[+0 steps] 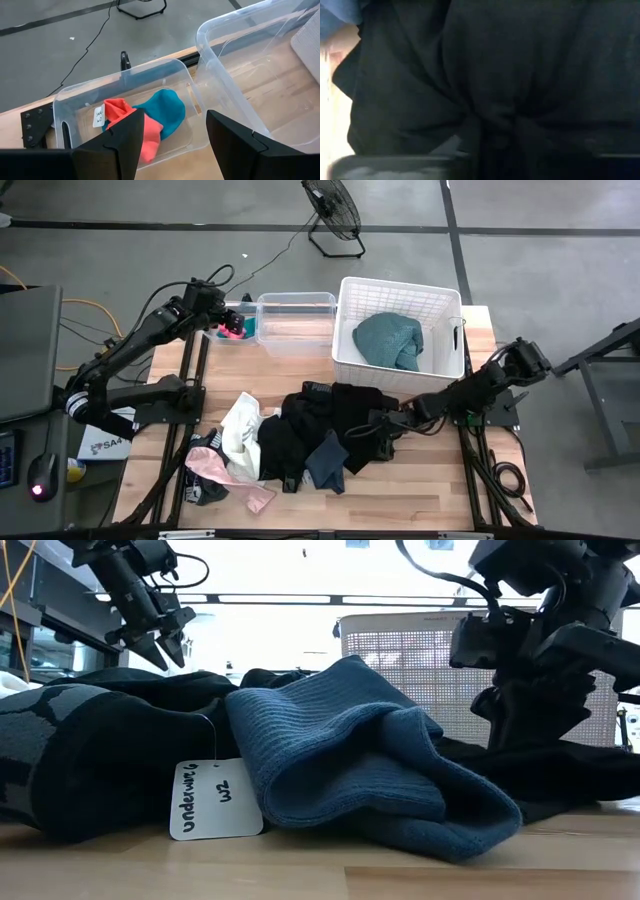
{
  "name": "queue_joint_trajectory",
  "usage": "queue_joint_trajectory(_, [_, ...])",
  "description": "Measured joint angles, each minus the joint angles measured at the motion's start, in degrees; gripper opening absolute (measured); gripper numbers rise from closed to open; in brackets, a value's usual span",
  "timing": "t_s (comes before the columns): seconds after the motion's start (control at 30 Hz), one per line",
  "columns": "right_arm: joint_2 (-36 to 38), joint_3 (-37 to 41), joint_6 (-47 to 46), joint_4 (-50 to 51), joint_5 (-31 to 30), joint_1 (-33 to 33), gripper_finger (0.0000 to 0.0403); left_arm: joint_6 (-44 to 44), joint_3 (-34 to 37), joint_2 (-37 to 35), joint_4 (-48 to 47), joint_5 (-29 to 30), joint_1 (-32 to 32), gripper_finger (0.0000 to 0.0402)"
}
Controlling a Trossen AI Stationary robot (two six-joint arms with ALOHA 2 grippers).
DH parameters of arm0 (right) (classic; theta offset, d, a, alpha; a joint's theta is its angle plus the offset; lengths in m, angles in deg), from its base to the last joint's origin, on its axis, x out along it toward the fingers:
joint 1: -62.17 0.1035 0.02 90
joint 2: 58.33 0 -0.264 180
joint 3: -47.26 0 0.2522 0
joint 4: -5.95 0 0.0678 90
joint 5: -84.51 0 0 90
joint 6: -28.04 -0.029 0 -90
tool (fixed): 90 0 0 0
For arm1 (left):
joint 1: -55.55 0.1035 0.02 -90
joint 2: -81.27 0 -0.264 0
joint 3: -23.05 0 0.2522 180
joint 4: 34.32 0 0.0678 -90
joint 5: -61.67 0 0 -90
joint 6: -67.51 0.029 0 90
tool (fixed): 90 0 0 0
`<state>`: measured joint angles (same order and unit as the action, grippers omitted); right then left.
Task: Pick & Place Cloths
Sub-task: Put the black shirt into the white laundry organizer
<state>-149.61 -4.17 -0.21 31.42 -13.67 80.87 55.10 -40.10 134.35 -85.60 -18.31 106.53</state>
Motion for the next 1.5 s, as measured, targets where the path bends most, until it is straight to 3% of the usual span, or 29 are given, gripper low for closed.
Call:
queue_joint_trajectory(0.1, [1.67,0.07,0.01,0.58,1.27,0.32,0.0021,0.11,0.02,0.0,0.1,0.13,0.0,0.0206])
queue_joint_trajectory(0.33, [8.85,-5.32,0.23,9.89,2.19,2.0,0.0018,0.59,0.02,0.0,0.5,0.13,0.0,0.0206])
queue_joint_trajectory(0.5, [13.77,-11.95,1.68,18.55,-3.18,3.83,0.0015,0.59,0.06,0.0,0.5,0.13,0.0,0.0206])
queue_joint_trajectory(0.67, [18.18,-18.21,5.61,20.51,-7.46,4.6,0.0012,0.59,0.09,0.0,0.49,0.12,0.0,0.0206])
queue_joint_trajectory(1.1, [24.74,-31.4,19.72,17.39,-16.82,2.47,0.0012,0.61,0.09,0.0,0.5,-0.03,0.0,0.0206])
queue_joint_trajectory(1.5, [29.45,-40.47,38.74,4.56,-17.93,-2.11,0.0012,0.63,0.09,0.0,0.5,-0.02,0.0,0.0206])
